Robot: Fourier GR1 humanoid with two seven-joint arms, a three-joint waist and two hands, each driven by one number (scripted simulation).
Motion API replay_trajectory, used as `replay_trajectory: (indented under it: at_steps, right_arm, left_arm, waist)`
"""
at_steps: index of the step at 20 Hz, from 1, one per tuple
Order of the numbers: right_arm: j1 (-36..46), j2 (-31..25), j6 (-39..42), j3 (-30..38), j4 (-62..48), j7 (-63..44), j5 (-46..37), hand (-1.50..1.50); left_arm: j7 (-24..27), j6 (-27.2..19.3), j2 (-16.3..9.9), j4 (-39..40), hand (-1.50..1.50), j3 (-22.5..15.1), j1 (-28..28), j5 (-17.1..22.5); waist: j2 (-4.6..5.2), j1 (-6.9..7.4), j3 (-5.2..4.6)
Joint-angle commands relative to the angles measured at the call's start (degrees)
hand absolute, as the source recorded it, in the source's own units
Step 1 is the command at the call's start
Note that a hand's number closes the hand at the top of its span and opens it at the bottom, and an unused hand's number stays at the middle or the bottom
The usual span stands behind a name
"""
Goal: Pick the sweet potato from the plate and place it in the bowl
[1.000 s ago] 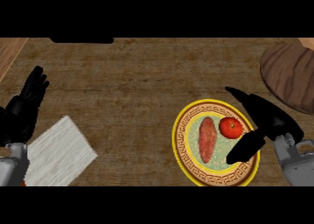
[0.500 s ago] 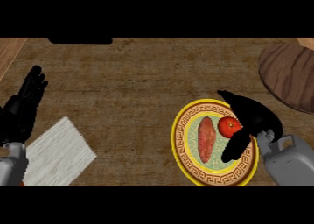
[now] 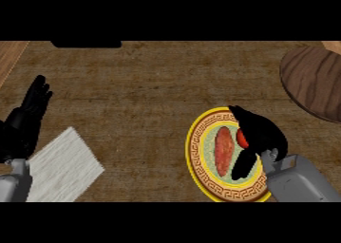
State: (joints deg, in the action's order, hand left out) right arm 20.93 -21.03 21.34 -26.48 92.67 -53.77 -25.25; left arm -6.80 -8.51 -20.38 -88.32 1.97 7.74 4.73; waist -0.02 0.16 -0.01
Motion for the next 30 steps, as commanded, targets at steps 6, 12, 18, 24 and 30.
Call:
replay_trajectory:
  at_steps: [6,12,18,24,30]
  right_arm:
    - [-6.63,4.37,2.21,1.32,0.64,0.40,-6.98,-1.50]
    - [-5.37,8.05,2.22,3.93,-2.99,2.82,-11.19,-1.50]
    - [-1.75,14.33,0.95,4.61,-11.48,3.63,-14.18,-1.50]
    - [1.33,13.97,0.69,7.08,-18.55,13.05,-12.76,1.50]
    - [0.34,13.75,-3.32,8.52,-22.86,19.67,-16.22,1.50]
  left_arm:
    - [0.46,3.77,0.71,1.05,0.00,3.67,0.26,-0.77]
    - [-1.22,1.72,4.20,-2.36,0.00,2.05,-0.85,-4.54]
    - [2.28,5.16,2.83,3.55,0.00,5.96,1.70,-3.07]
    - [-1.06,6.82,1.12,6.66,0.00,7.66,7.05,-1.84]
    - [-3.50,3.93,4.72,-5.12,0.00,4.18,-0.59,-5.40]
  waist:
    - [-0.02,-0.21,0.01]
    - [-0.02,-0.13,0.01]
    - [0.05,-0.05,0.00]
    - [0.20,-0.18,0.00]
    - [0.00,0.19,0.03]
